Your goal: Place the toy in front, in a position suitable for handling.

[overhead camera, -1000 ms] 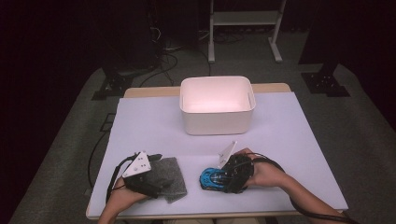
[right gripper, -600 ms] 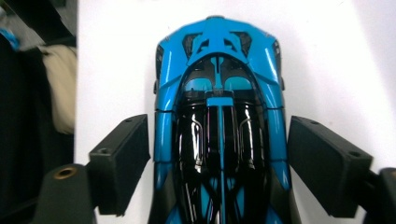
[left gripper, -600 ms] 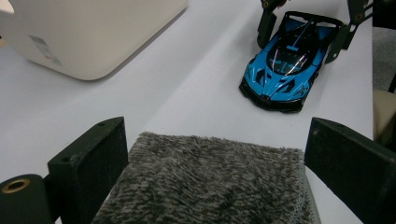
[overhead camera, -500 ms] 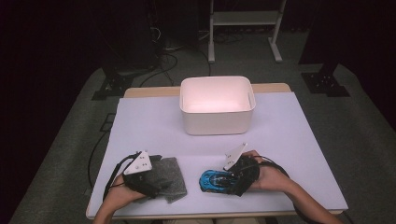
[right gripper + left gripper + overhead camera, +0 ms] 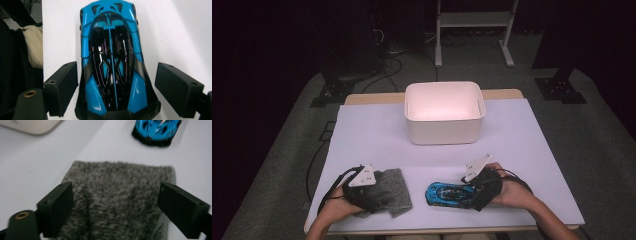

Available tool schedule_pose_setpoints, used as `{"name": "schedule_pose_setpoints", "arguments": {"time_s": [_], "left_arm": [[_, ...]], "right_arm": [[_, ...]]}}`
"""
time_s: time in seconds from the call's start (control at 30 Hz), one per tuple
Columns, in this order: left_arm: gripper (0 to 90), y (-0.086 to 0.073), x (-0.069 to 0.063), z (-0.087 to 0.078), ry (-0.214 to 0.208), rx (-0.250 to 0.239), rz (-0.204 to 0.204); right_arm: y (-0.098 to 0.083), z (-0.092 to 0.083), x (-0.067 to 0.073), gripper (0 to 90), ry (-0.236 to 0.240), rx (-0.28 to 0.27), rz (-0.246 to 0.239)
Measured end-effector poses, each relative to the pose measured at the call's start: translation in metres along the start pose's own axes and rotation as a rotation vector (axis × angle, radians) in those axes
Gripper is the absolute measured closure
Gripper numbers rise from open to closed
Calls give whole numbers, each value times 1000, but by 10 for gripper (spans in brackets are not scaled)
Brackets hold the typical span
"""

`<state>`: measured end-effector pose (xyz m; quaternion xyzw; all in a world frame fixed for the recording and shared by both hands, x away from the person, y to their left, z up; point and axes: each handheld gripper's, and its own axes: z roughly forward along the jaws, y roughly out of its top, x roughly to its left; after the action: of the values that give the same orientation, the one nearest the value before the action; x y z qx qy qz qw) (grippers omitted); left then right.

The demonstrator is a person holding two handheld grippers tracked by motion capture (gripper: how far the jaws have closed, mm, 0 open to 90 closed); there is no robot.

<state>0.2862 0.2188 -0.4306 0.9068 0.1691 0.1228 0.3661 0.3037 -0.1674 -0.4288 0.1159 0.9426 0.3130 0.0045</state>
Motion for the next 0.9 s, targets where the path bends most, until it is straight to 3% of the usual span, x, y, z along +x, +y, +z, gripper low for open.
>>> {"name": "schedule_pose_setpoints", "arguments": {"time_s": [0.17,0.2,0.27,0.3,0.33,0.43,0.47,0.53,0.57,0.7,0.9], "left_arm": [[228,-5,1,6,-15,36,7],[277,-7,0,10,-20,54,22],[311,-8,0,11,-22,52,26],[386,-8,-1,11,-26,46,24],[386,-9,0,11,-28,43,24],[506,-11,0,9,-34,31,25],[594,-11,0,8,-25,30,39],[631,-11,0,8,-16,27,46],[717,-11,0,8,-16,27,48],[805,-11,3,7,-45,12,37],[827,-3,6,0,-72,-36,42]], "right_arm": [[-5,-4,-2,174,-8,-19,11],[-8,-5,-2,174,-10,-35,19],[-8,-6,-2,174,-12,-40,22],[-10,-8,-1,174,-16,-50,28],[-10,-8,-1,174,-16,-50,28],[-13,-9,-1,174,-22,-60,32],[-14,-10,-1,174,-25,-64,34],[-15,-11,-1,175,-26,-68,35],[-17,-11,-1,175,-23,-71,43],[-18,-9,0,174,-27,-73,36],[-20,-8,2,174,-37,-68,24]]}}
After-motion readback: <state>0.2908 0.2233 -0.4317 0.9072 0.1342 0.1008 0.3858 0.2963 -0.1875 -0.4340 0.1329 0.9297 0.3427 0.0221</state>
